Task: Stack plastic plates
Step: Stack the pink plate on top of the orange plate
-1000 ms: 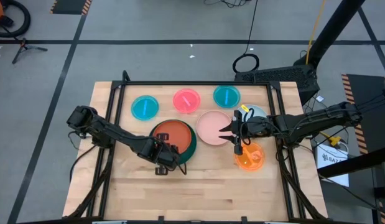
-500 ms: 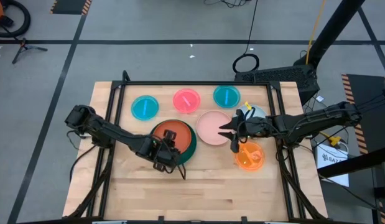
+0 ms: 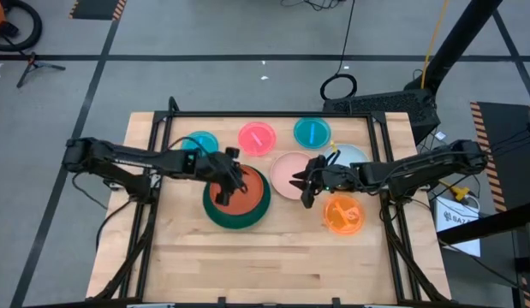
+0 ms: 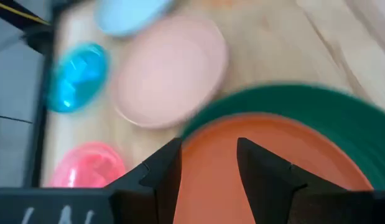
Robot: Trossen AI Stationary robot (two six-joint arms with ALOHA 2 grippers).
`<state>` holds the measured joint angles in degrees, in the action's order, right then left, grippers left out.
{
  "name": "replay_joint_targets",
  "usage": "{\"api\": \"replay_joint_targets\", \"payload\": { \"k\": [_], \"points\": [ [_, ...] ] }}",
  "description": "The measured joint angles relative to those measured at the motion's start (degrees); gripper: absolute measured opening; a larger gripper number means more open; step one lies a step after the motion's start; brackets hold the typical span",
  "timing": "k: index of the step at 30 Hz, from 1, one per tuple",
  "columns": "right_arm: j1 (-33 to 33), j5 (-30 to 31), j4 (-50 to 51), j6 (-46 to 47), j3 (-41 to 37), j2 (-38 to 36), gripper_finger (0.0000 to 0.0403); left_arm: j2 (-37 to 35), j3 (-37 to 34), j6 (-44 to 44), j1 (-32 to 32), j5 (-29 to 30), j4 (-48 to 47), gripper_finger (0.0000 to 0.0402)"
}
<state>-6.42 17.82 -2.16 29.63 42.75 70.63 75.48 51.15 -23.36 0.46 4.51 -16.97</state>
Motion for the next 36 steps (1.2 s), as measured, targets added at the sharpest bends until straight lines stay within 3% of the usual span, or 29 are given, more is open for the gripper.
{"api": "replay_joint_targets", "payload": {
  "k": [6,10,14,21,24,30,36],
  "points": [
    [0.6,0.2,-7.0,1.8,0.6,1.4,0.0114,-6.7,-3.5,1.3,3.0,-0.1,1.7,0.0161],
    [2.5,0.2,-4.3,-0.6,5.6,3.0,0.0114,-12.2,-6.8,1.1,5.1,-0.2,3.4,0.0161],
    [4.7,0.4,4.2,-0.3,12.5,5.7,0.0114,-17.6,-8.6,2.0,7.4,0.1,4.1,0.0161],
    [8.0,-0.2,26.2,9.2,24.5,13.3,0.0114,-25.9,-8.5,1.1,12.4,1.6,2.6,0.0161],
    [8.1,-4.0,33.3,11.3,27.9,16.9,0.0114,-28.4,-8.7,2.5,14.3,1.7,0.3,0.0161],
    [6.0,-18.5,42.1,0.4,28.9,22.0,0.0114,-31.0,-8.6,4.0,15.7,1.6,-2.3,0.0161],
    [1.5,-17.9,50.5,-2.5,28.9,27.8,0.0114,-31.3,-8.6,3.9,15.7,1.6,-2.2,0.0161]
  ]
}}
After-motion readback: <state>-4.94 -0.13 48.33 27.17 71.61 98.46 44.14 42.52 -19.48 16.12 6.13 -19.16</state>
